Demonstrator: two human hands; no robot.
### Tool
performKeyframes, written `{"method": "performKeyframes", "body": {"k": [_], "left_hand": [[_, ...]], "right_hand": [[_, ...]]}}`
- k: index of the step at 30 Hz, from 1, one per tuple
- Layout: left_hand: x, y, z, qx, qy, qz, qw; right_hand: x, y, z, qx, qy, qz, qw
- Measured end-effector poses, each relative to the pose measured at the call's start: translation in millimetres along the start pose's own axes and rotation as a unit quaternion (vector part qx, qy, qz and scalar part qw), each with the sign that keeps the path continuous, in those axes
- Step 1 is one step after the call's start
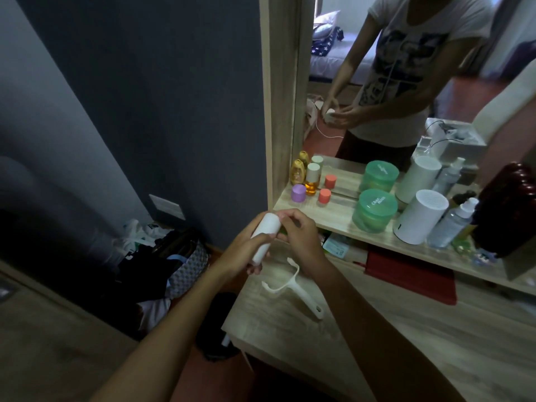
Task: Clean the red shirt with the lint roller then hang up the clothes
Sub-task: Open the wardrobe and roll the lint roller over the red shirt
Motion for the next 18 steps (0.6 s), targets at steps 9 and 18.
{"method": "performKeyframes", "body": {"k": [9, 18], "left_hand": [[24, -33, 9, 0.042, 0.085, -0.136, 0.986], [59, -56, 3, 0.072, 0.174, -0.196, 0.962]], "right_hand": [[27, 121, 5, -0.171, 0.004, -0.426, 0.889], [15, 196, -16, -0.265, -0.086, -0.42, 0.864]]}}
Point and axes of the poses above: each hand's wrist, its own z-axis towards the middle knuckle, its own x-axis out of the back of the hand, y = z × x, the point moved 7 cm from there along z, towards the middle knuckle, and after that the axes turned 15 degrees about -y, right-handed, at the moved point
